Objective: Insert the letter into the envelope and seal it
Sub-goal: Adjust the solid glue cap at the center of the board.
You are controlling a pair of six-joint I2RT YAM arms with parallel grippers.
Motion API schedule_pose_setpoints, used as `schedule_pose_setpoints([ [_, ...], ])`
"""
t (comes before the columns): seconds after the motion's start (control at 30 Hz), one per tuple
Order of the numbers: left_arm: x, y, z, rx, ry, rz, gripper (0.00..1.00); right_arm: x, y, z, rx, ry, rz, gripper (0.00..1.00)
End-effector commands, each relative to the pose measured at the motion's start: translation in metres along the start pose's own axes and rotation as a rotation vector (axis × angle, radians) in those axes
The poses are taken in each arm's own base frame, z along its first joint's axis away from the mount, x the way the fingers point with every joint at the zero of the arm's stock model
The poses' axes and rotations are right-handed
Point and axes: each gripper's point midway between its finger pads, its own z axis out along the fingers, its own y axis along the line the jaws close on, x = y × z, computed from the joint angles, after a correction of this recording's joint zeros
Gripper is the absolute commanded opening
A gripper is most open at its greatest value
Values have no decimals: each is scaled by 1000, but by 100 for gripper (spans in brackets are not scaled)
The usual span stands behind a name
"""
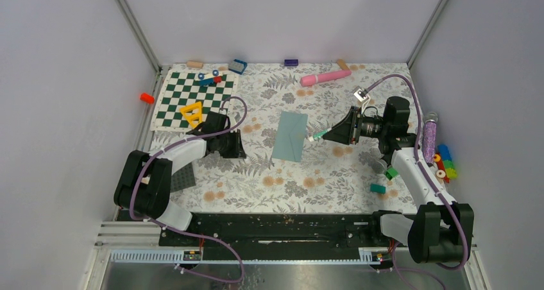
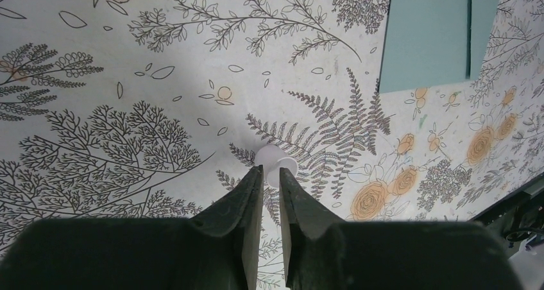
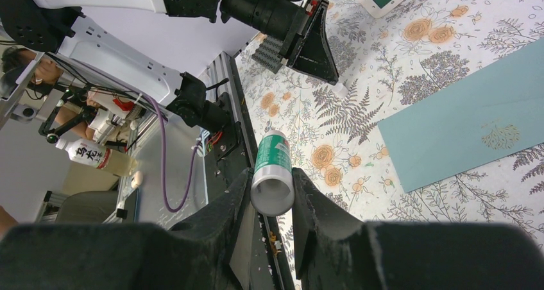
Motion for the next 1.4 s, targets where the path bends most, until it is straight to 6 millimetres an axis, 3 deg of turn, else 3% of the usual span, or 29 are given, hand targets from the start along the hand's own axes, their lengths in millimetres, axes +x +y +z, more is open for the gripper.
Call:
schedule_pose_setpoints([
  [0.0, -5, -3, 0, 13, -34, 19, 17, -9, 6, 1, -23, -1, -54, 17],
  [0.63, -6, 1, 9, -38, -27, 39, 13, -8, 4, 1, -22, 0, -48, 17],
  [0.87, -11, -1, 6, -48, -36, 51, 3, -8, 4, 1, -21, 0, -48, 17],
  [1.17, -51, -6, -24, -127, -157, 141, 0, -9, 3, 1, -21, 0, -47, 17],
  [1.37, -73, -3, -38, -351, -213, 359, 0, -9, 4, 1, -21, -1, -50, 17],
])
